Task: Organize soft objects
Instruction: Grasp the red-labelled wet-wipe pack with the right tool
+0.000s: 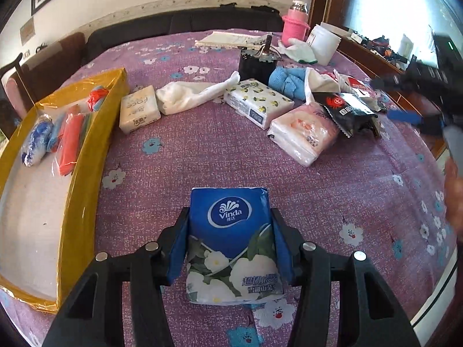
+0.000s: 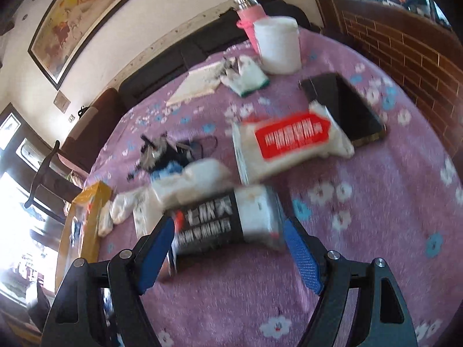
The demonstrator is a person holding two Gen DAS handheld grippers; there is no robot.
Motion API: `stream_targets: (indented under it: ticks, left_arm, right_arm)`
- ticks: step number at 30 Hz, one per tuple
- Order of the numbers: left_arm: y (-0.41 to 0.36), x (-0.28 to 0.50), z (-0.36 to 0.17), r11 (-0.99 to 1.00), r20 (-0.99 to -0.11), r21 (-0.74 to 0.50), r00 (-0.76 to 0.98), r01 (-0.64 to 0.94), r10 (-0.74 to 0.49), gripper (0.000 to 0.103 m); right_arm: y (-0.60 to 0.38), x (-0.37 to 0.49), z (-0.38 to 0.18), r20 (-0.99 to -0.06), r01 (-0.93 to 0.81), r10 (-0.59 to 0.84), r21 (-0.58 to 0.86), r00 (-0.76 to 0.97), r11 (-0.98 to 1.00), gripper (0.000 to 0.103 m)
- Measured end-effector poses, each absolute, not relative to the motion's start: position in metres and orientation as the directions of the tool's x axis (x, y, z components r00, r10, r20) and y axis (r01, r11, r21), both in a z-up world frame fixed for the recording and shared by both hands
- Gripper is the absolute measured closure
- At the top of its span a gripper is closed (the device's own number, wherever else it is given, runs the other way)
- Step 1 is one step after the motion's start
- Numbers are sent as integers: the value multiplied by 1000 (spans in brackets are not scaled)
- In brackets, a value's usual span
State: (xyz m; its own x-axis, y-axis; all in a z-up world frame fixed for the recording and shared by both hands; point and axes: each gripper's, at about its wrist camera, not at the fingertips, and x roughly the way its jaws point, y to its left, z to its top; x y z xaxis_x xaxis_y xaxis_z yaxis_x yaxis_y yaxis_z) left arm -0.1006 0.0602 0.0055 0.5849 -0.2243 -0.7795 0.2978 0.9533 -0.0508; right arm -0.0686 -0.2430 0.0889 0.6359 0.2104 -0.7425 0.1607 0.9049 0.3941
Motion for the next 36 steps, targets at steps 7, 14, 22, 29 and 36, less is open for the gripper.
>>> stream_targets:
  ticks: [7,14,22,29,36]
  left_arm:
    - [64,-100,6,951,-769,-87,587,298,-254,51]
    - [63,-101,5,950,-768,-88,588,299,-256,50]
    - [63,-101,5,951,-767,-88,589,296,-254,50]
    - [66,-101,5,948,-759,-125,587,292,-281,50]
    - [72,-99,6,944,-750,-164,585,287,-308,50]
  right_arm:
    - [-298,-31,83,-804,381,81,365,589,850,21]
    - [-339,-3,53,-776,531,238,588,584,610,20]
    - [-322,40,50,-844,618,159,491,513,614,19]
    - [-315,21,54,-836,592,121,473,535,653,59]
    - [-313,-32,103,-742,458,132,532,657,712,59]
